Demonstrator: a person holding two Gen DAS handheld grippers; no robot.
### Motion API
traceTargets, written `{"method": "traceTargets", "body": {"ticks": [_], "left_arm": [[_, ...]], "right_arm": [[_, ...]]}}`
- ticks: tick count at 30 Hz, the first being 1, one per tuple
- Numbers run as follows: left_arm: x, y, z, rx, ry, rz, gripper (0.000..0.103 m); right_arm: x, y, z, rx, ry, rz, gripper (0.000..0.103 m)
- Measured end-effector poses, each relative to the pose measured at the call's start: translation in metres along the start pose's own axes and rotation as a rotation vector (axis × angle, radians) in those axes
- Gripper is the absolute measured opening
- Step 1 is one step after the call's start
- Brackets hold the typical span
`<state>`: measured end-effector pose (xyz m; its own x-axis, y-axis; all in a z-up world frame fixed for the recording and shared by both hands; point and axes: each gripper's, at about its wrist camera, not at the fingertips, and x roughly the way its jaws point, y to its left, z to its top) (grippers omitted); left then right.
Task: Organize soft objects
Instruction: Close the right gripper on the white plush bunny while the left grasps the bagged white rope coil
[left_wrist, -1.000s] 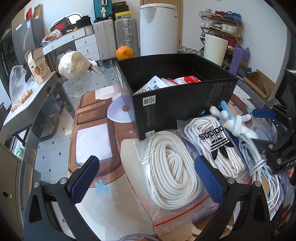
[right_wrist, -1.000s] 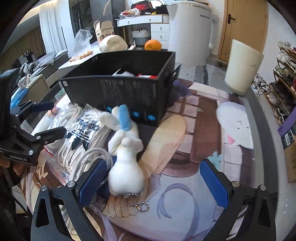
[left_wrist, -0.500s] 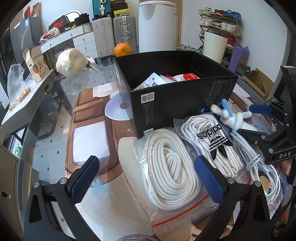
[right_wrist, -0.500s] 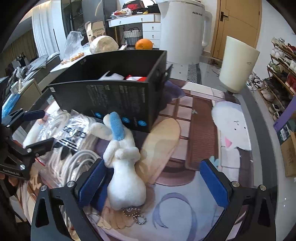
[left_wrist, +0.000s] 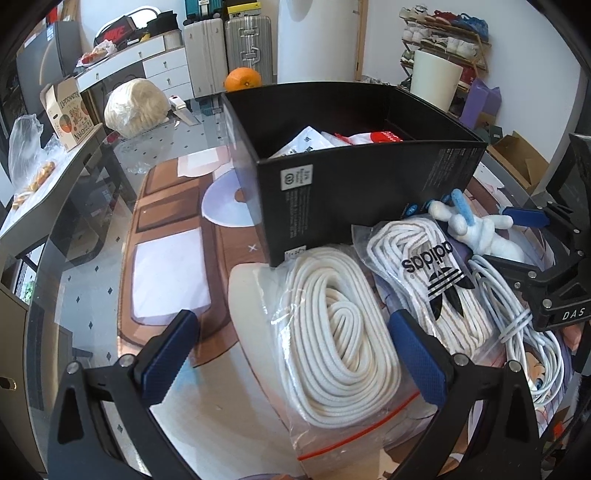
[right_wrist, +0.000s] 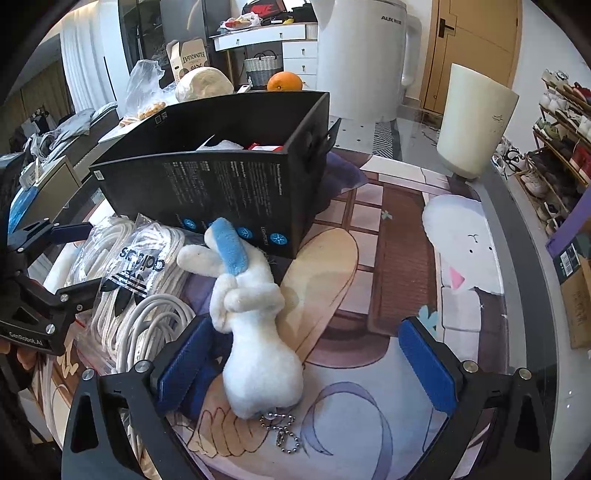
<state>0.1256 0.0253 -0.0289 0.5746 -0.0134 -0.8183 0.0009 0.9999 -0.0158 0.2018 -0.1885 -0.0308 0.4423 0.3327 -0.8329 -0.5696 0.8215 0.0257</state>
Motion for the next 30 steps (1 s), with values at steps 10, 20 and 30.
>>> {"method": "traceTargets", "body": {"ticks": [10, 20, 30], "left_arm": [[-0.002, 0.003, -0.003, -0.009, 0.001, 0.006, 0.103], [-0.002, 0.003, -0.003, -0.009, 0.001, 0.008, 0.103], [-0.002, 0.003, -0.003, -0.008, 0.001, 0.008, 0.103]], "right_arm": [[0.001, -0.002, 0.000, -0.004, -0.002, 0.013, 0.100], [-0.006, 0.007, 0.000, -0.042, -0.035, 0.060, 0.050], [-0.012, 0.009, -0.005, -0.044, -0.038, 0.086, 0.033]]}}
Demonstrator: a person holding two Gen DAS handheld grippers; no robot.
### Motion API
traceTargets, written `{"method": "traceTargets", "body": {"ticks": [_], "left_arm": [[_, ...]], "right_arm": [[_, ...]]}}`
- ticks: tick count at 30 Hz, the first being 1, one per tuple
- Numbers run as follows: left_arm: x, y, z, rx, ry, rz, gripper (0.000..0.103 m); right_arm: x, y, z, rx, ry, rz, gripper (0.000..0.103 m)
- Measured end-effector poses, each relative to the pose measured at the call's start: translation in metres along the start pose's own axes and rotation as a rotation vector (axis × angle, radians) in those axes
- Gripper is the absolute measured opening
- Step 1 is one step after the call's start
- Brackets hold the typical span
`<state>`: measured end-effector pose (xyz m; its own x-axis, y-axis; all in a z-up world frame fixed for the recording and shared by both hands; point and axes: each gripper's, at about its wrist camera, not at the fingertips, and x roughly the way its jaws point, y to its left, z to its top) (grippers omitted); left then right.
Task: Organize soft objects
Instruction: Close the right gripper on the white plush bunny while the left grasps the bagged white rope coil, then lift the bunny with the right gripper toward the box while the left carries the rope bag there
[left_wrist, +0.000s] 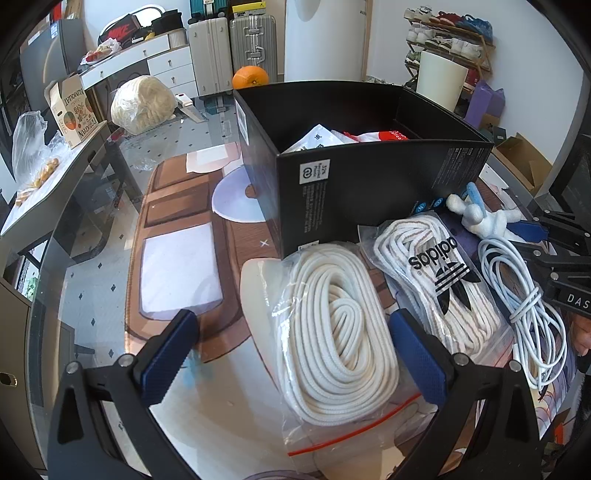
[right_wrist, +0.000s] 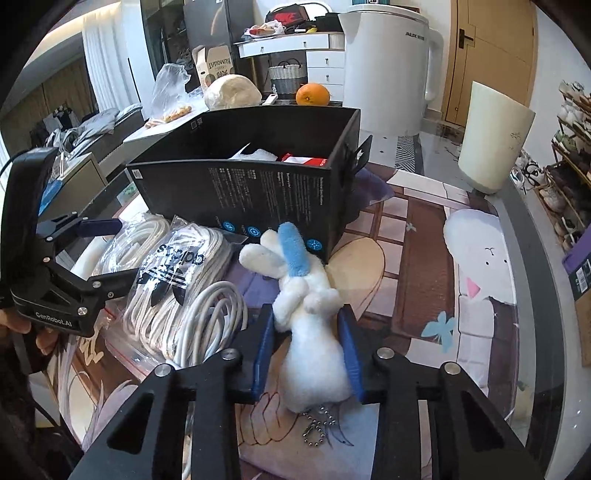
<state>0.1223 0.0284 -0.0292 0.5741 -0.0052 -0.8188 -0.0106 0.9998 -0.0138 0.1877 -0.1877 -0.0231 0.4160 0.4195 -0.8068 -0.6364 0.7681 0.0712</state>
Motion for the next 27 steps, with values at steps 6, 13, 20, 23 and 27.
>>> {"method": "traceTargets", "body": {"ticks": [6, 13, 20, 23, 27], "left_arm": [[-0.005, -0.002, -0.001, 0.016, -0.021, -0.025, 0.088], [-0.015, -0.015, -0.004, 0.078, -0.058, -0.077, 0.039], [-0.028, -0.022, -0.012, 0.105, -0.088, -0.097, 0.035], [-0.030, -0.021, -0.017, 0.101, -0.099, -0.096, 0.035], [-0.033, -0.012, -0.019, 0.062, -0.116, -0.098, 0.035]], "right_arm": [[-0.007, -0.003, 0.000, 0.007, -0.016, 0.017, 0.032], [-0.014, -0.007, 0.001, 0.011, -0.037, 0.023, 0.032], [-0.020, -0.007, 0.003, 0.000, -0.048, 0.019, 0.032], [-0.022, -0.008, 0.003, 0.001, -0.056, 0.020, 0.032], [-0.029, -0.008, 0.004, 0.002, -0.075, 0.022, 0.032]]}}
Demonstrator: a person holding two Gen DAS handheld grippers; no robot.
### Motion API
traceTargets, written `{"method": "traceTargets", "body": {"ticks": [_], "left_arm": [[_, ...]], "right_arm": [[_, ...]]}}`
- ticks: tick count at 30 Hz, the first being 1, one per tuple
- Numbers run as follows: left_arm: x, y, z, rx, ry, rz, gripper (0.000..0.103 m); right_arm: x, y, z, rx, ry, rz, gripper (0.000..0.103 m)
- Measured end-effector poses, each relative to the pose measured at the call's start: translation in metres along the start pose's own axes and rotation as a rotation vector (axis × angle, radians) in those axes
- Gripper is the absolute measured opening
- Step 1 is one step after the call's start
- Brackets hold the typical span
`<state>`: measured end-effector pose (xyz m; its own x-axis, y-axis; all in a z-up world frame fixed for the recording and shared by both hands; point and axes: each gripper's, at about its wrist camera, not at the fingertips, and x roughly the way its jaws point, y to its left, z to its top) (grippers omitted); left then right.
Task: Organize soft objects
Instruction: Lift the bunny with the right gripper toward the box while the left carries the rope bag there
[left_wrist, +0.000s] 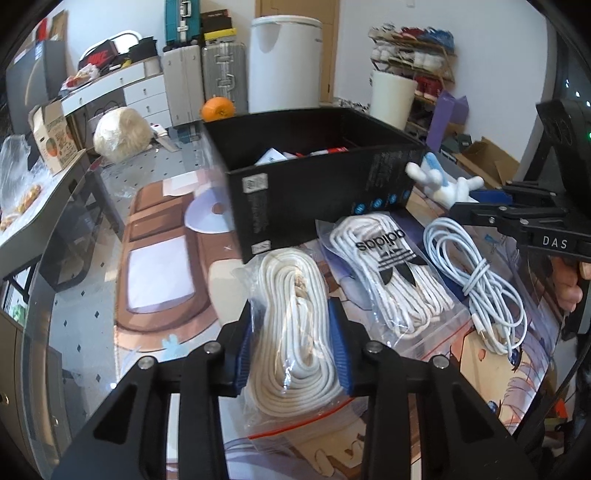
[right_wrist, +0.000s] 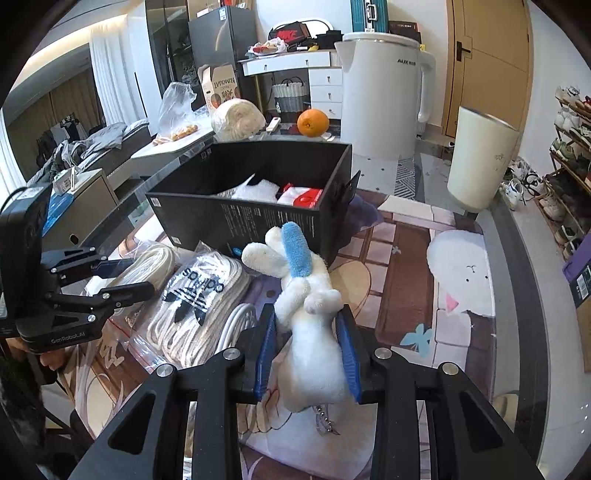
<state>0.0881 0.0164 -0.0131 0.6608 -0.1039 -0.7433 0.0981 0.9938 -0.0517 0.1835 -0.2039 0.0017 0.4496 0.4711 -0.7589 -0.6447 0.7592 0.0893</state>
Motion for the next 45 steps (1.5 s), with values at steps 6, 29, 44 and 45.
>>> {"method": "traceTargets", "body": {"ticks": [6, 29, 44, 45], "left_arm": [[-0.015, 0.003, 0.005, -0.021, -0.065, -0.009, 0.035], [-0.040, 0.001, 0.043, -0.019, -0.210, 0.006, 0.035], [-0.035, 0.007, 0.060, -0.039, -0.246, 0.004, 0.035], [-0.036, 0.006, 0.062, -0.039, -0.251, 0.005, 0.035]], "right_arm": [[-0.009, 0.002, 0.002, 0.001, -0.025, 0.009, 0.032], [-0.031, 0.011, 0.017, -0.016, -0.111, 0.007, 0.032], [-0.028, 0.014, 0.040, -0.025, -0.172, -0.019, 0.032], [-0.028, 0.015, 0.042, -0.025, -0.175, -0.016, 0.032]]}}
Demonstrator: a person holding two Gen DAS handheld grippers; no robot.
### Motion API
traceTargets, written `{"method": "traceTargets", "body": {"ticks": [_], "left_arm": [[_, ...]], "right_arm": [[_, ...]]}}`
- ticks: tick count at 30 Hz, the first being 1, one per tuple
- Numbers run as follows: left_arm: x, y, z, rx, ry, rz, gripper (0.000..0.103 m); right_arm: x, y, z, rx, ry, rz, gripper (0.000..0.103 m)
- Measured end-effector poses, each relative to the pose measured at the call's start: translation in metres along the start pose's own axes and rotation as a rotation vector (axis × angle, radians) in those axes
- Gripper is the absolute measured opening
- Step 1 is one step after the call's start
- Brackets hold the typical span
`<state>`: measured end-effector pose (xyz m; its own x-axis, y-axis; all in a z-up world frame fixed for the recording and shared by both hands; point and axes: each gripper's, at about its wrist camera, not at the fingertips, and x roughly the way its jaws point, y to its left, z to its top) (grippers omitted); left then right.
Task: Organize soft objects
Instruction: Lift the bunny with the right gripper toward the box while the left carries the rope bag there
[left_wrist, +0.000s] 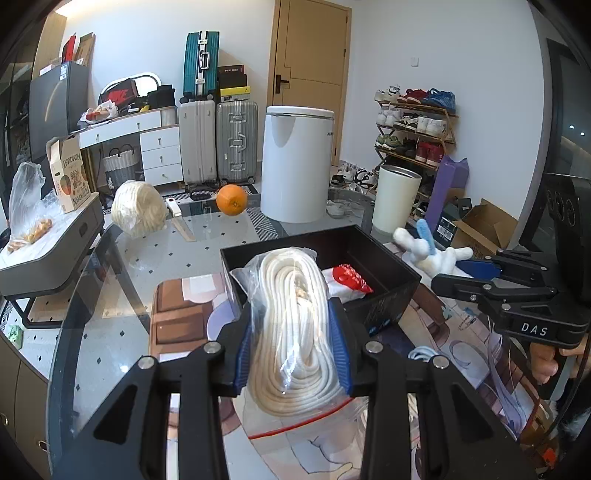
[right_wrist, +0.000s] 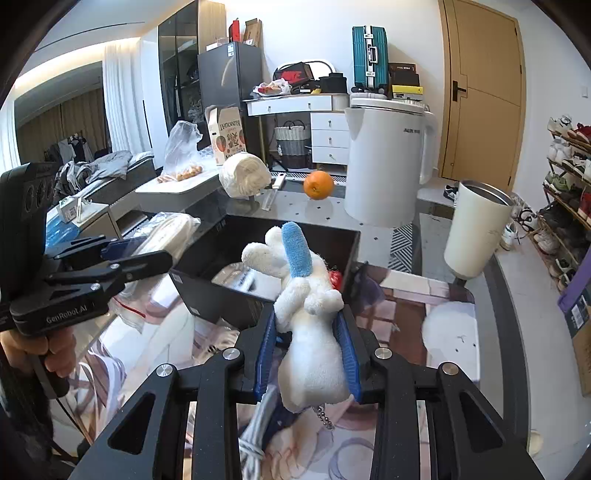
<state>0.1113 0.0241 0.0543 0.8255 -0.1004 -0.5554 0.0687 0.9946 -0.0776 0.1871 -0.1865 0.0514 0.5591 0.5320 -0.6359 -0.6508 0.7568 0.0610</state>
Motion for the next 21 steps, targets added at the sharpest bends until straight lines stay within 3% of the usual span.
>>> {"method": "traceTargets", "body": {"ticks": [21], "left_arm": [[0.021, 0.009, 0.020, -0.005, -0.032, 0.044, 0.035]], "right_arm": [[0.036, 0.013, 0.041, -0.055, -0.022, 0.035, 0.032]]}}
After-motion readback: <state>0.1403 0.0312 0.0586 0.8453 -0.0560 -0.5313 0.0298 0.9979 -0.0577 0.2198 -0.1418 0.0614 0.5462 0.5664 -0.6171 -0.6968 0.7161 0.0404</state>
